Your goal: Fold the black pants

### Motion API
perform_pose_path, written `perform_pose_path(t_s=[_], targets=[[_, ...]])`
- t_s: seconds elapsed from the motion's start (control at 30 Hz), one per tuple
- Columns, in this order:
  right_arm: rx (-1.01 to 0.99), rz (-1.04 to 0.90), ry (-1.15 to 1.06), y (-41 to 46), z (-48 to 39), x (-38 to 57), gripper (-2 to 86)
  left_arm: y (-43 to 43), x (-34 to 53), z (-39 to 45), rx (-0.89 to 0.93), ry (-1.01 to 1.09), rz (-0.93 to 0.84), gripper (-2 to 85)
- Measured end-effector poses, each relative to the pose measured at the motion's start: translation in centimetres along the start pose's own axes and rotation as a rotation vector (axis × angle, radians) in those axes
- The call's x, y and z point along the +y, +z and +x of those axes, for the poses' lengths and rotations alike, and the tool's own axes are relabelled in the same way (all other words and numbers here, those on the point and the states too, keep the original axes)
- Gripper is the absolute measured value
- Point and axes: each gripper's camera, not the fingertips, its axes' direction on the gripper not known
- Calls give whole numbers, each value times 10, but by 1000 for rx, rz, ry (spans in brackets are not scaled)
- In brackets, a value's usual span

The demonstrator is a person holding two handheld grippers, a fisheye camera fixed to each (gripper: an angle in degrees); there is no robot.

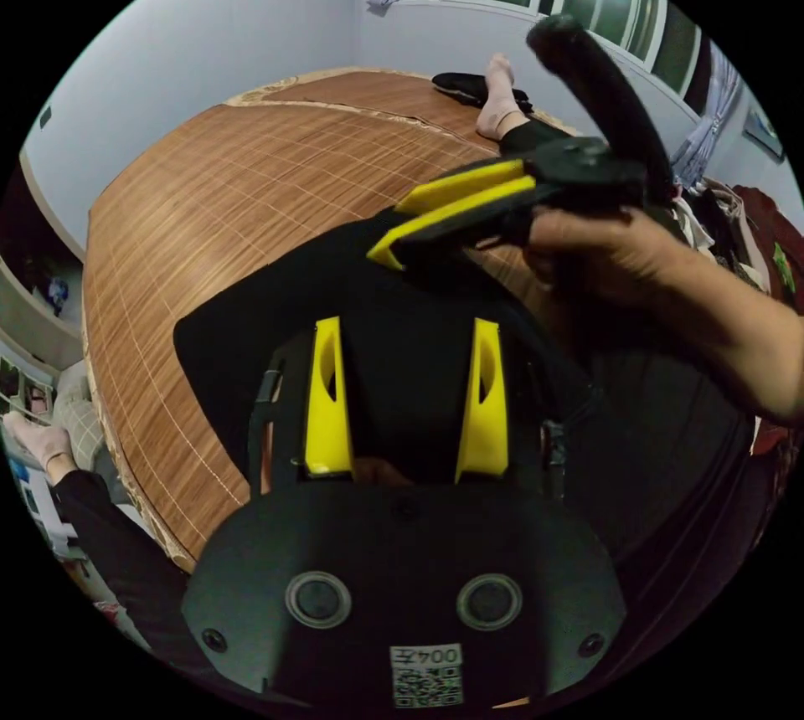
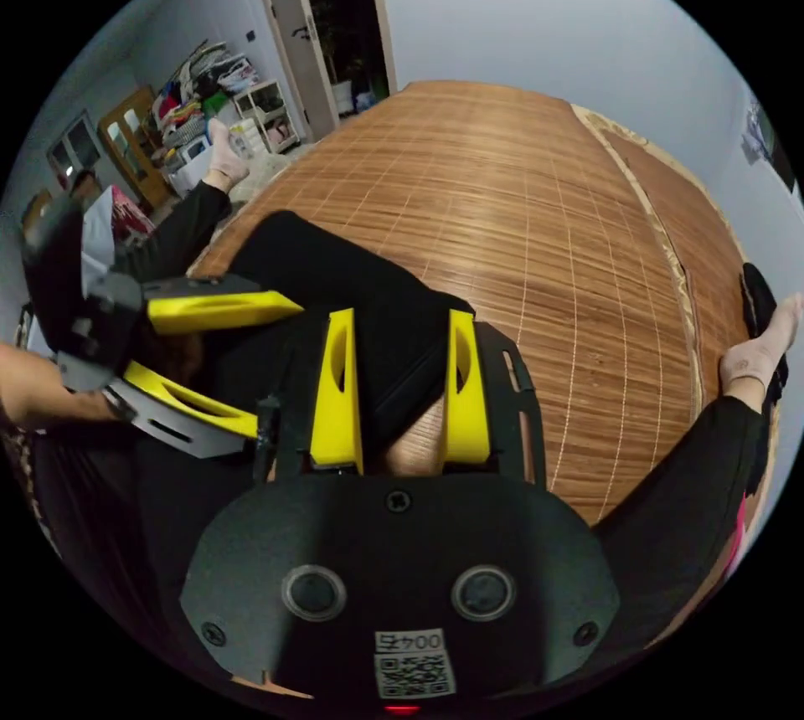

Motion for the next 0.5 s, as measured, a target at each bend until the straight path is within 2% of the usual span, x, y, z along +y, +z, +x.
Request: perform_pose_path(t_s=[0.07,0.33,0.43,0.5], targets=[[47,47,-27,11,-6,9,158,2,1,-4,14,-8,4,202],[12,140,2,17,-2,15,160,-7,-7,-25,45,-29,15,201],[6,160,13,15,-2,15,160,-26,-12,-50,156,-85,41,201],[20,175,7,13,-4,14,160,-60,-7,-82,174,-207,153,189]])
